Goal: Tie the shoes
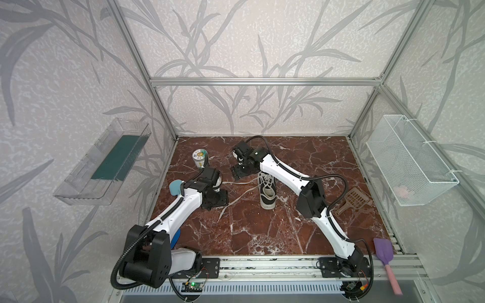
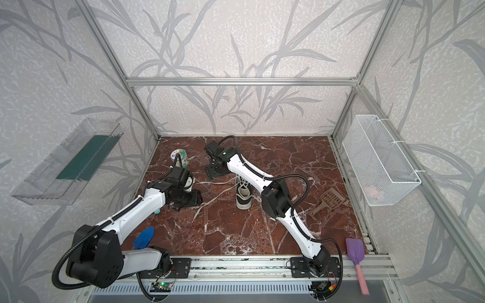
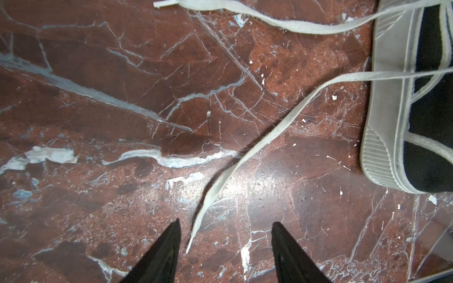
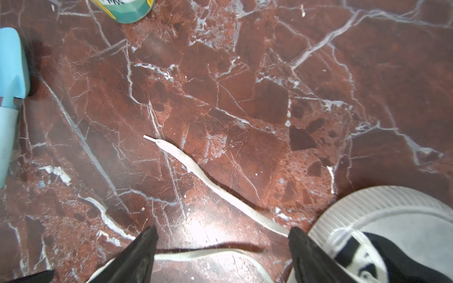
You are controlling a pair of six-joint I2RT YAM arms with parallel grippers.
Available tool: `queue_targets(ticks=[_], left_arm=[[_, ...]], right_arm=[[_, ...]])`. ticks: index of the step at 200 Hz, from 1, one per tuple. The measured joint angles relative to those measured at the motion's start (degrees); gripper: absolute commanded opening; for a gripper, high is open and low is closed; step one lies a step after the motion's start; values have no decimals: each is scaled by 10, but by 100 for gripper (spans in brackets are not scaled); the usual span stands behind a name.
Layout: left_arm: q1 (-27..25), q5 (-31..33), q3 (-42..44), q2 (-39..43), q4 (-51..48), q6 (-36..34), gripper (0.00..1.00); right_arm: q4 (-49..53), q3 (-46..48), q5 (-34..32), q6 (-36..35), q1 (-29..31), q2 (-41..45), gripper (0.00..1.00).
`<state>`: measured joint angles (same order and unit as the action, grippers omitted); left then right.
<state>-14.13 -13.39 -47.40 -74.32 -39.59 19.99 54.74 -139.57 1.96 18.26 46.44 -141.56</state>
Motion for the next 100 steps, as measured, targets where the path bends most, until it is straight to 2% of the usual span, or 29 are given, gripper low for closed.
queue_targets(ticks=[14,45,100], left_arm=[[-3,-4,0,-4,8,-5,59],[-25,-13,-5,-23,37,-17,59],[-96,-4,-93,-149,72,-82,54]], right_arm=[[-3,24,4,-3,-7,17,84],[-20,154,22,-7,-37,106,84],[-97,412,56,-10,-153,323,83]])
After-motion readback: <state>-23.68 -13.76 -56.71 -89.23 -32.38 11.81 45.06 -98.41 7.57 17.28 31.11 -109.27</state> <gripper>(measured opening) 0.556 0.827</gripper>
